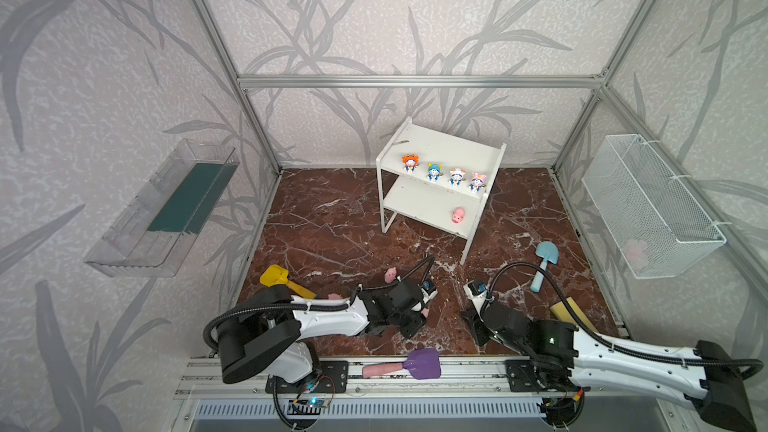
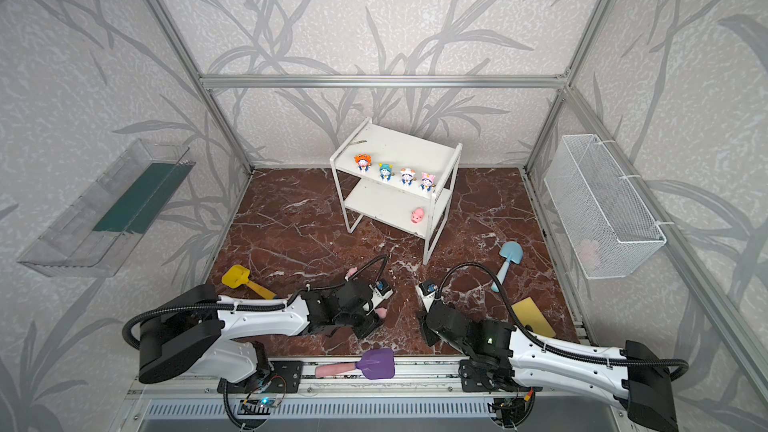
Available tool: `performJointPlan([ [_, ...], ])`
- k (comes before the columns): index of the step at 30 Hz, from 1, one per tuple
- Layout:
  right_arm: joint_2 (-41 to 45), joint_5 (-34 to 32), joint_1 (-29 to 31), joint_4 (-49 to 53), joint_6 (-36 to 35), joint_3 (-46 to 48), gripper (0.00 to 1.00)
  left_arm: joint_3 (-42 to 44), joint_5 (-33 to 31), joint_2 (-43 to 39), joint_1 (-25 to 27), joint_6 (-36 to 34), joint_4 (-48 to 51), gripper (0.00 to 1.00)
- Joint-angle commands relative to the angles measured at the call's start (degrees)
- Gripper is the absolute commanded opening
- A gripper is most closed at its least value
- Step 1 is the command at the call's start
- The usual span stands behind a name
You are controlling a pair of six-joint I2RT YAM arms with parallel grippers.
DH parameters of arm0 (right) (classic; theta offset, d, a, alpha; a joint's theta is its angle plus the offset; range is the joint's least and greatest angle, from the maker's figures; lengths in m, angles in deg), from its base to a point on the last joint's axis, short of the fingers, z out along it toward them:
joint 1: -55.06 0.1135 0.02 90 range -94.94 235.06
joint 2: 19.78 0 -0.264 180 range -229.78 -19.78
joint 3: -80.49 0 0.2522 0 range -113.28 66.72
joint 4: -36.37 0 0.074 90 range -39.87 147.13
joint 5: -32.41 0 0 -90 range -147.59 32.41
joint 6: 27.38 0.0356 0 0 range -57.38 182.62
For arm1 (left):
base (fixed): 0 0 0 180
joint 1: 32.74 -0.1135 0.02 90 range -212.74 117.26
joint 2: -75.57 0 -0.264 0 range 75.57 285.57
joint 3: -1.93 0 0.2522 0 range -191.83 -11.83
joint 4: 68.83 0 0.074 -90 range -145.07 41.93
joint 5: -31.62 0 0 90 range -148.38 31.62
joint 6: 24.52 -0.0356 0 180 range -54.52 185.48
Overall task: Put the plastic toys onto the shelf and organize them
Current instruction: 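Lower the left gripper over the pushed pink pig and close on it, then lift the pink pig with the left gripper toward the lower shelf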
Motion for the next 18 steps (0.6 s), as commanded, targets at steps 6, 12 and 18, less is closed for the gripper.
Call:
performJointPlan([
  [6,0.9,0.7,-0.2,1.1,-3.6,-2.0,0.50,-1.1,-2.5,-5.4,0.4,-1.6,5.1,0.37],
  [12,3.7,1.5,-0.2,2.8,-5.7,-3.0,0.67,-3.4,-5.3,-9.8,0.4,-2.3,8.5,0.37],
  [18,8.4,0.7,-0.2,7.9,-6.6,-4.2,0.74,-7.5,-13.9,-13.1,-0.3,-3.2,8.8,0.34],
])
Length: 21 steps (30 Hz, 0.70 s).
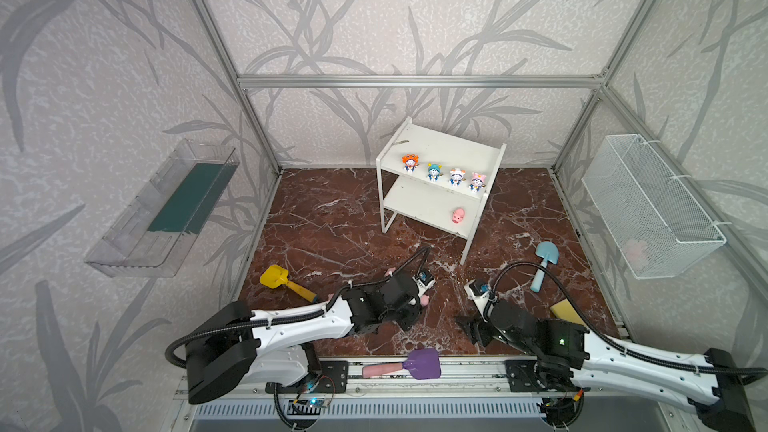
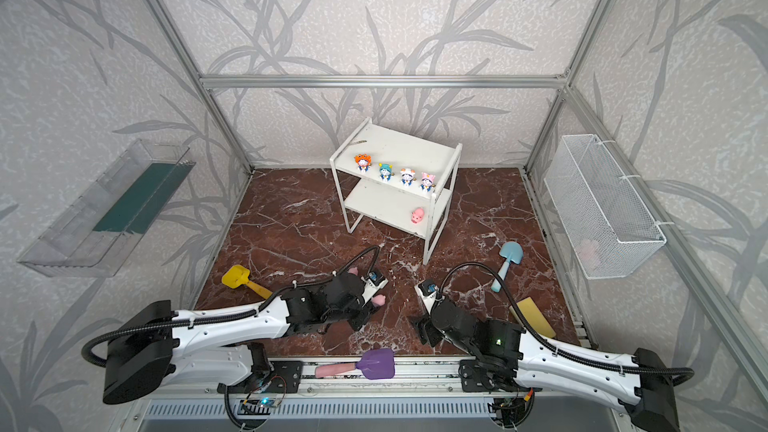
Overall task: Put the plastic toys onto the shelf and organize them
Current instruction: 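Lift the pink pig with the left gripper toward the lower shelf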
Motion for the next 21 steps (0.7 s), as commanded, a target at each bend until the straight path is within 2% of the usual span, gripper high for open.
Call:
performJointPlan([
  [1,2.8,-1.0,-0.2,4.9,-1.1,-2.3,0.74,-4.6,-6.9,-1.0,-0.6,-2.0,1.3,0.34],
  [6,7.2,-2.1,-0.2,8.9,-0.9,-2.9,0.75,-10.7,-13.5,1.1,-1.9,-2.0,0.2,0.33],
  [14,12.2,-3.1,-0.2,12.9,-0.7,-3.2,0.75,-17.3,-12.7,6.9,-7.8,-1.0,-9.6,0.33],
  [21,13.7,-3.2,-0.2,14.0,-0.2,-3.4,0.75,-21.8,-12.8,13.4,-10.1,-1.7,-15.9,0.33],
])
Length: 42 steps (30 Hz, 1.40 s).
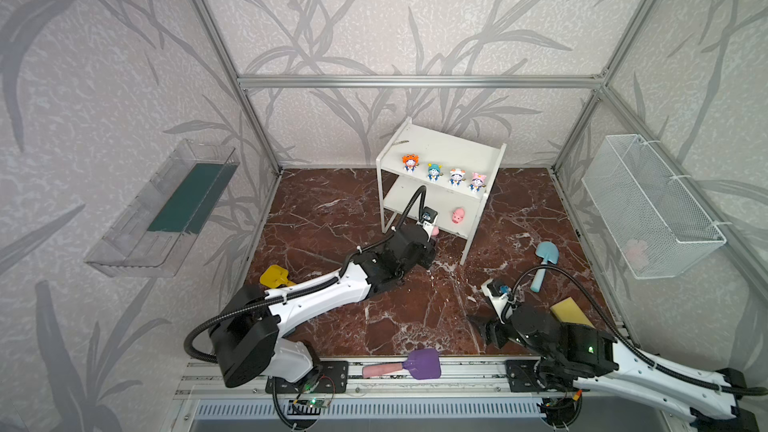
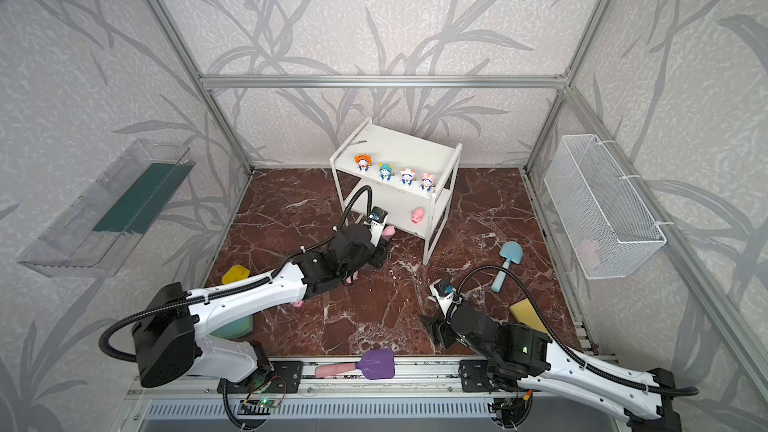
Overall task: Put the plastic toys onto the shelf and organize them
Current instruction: 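Lift the pink pig with the left gripper toward the lower shelf, then lower the pink pig beside the other pig and open the left gripper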
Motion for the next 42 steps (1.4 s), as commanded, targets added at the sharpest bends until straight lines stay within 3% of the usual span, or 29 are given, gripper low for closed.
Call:
performJointPlan([
  [1,1.1,-1.0,-0.2,1.6,0.4,-1.8,0.75,-2.6,-1.2,2.0,-0.7,-0.4,-5.3,0.33],
  [15,2.2,-1.0,-0.2,1.8,0.4,-1.5,0.75,-3.6,-2.2,8.4,-1.8,2.0,-16.4,0.33],
  [31,3.3,-0.5,-0.2,2.2,0.7,-1.5,0.75,-5.5,-4.5,13.8,-2.0,3.5,-21.0,0.36],
  [42,3.7,-0.4,-0.2,2.4,0.8,-1.4,0.75,-5.5,-4.8,13.8,-2.0,3.7,-20.8,0.47],
])
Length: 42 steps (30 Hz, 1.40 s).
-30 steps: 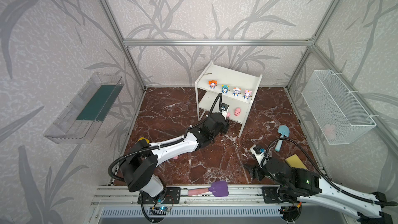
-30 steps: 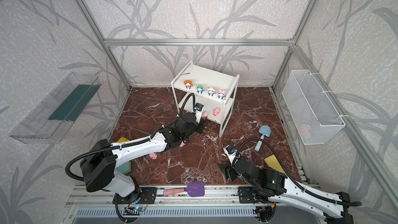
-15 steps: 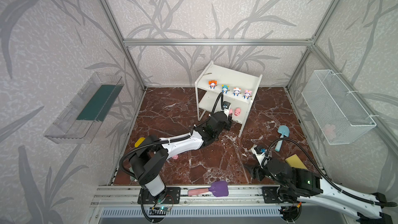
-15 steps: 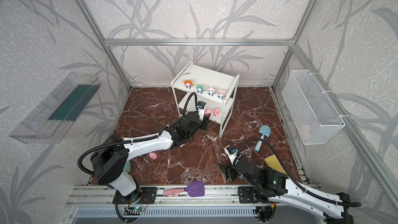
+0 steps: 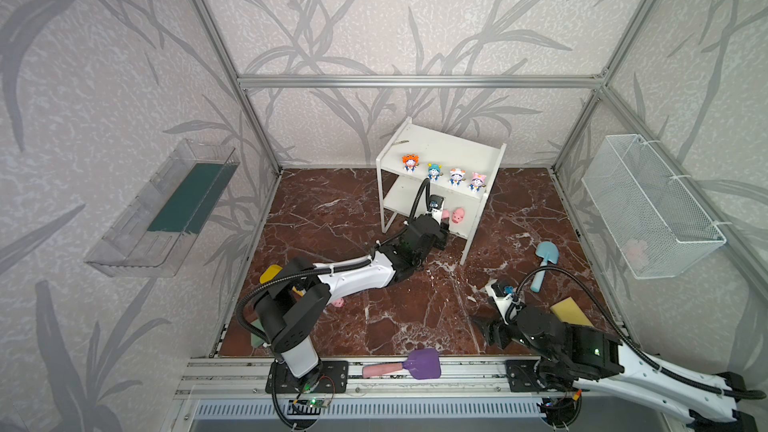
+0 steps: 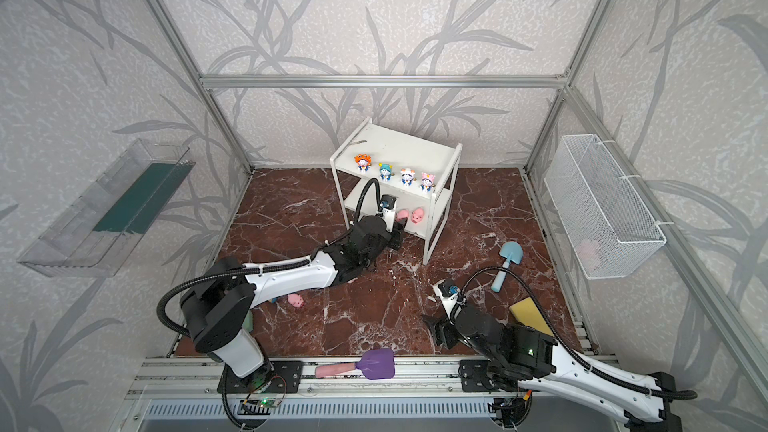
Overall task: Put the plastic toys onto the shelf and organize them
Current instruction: 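Lower the pink pig beside the other pig and open the left gripper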
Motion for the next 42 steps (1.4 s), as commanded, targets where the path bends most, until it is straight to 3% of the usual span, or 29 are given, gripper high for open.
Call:
performJointPlan([
  [1,0.8,-0.4,-0.2,0.7,0.3,-1.4,0.75,-1.5,-1.2,-0.4,-0.3,0.3,-1.3,0.49],
  [8,0.7,-0.5,-0.2,0.7,0.1,-1.3,0.75,2.5,-0.7,-5.8,-0.3,-0.8,-1.0,0.55],
  [18,0.8,-0.5,-0.2,0.6,0.1,-1.4,0.75,6.4,-2.4,-11.0,-0.5,-1.7,1.4,0.55],
  [42,0.3,-1.2,-0.2,1.0,-1.6,-3.8,0.75,5.8,0.4,-7.3,-1.7,-0.7,2.8,0.55],
])
